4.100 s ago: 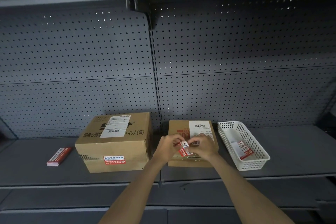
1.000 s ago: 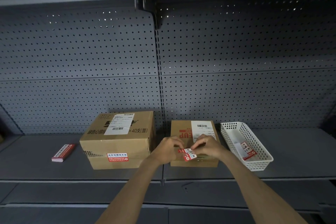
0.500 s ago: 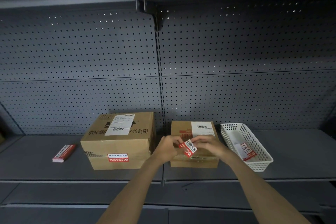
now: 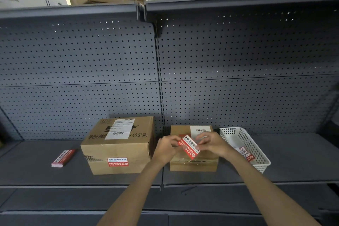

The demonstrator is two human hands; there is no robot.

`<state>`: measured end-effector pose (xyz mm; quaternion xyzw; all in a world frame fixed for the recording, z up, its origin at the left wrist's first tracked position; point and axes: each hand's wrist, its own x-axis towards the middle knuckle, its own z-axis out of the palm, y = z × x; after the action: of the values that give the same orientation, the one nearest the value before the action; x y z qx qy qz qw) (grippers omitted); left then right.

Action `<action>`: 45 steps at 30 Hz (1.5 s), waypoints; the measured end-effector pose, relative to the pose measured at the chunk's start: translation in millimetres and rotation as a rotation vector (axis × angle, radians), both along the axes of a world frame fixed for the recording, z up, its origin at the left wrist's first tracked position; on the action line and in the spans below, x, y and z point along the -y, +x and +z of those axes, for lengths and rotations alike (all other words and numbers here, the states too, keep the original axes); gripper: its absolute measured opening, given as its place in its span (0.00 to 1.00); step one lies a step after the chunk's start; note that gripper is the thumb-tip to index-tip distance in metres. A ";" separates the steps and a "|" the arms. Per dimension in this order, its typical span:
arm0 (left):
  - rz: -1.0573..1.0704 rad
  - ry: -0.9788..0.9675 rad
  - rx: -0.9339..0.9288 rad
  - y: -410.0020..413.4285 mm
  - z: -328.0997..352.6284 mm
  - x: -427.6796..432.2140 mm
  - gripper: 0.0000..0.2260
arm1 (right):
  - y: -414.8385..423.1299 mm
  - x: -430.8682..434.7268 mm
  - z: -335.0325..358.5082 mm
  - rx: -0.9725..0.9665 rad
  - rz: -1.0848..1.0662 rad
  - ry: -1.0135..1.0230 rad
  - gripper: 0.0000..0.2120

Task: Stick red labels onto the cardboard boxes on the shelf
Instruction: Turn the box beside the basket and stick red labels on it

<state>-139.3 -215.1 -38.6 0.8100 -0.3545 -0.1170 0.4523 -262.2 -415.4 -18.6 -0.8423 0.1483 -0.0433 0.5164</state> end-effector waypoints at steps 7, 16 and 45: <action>0.007 -0.111 -0.083 -21.3 -1.3 -1.5 0.16 | -15.9 -8.9 -4.9 0.058 -0.059 -0.025 0.06; 0.066 -0.239 -0.008 -55.9 -28.5 -8.0 0.12 | -34.2 -16.5 -32.8 0.053 -0.054 -0.062 0.09; -0.017 0.145 0.161 -35.2 -32.3 -0.2 0.14 | -31.5 -22.1 -35.3 -0.082 -0.058 -0.278 0.04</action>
<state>-174.5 -214.9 -70.9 0.8442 -0.3873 -0.0808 0.3617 -293.7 -393.3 -53.9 -0.9020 0.1864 -0.0438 0.3869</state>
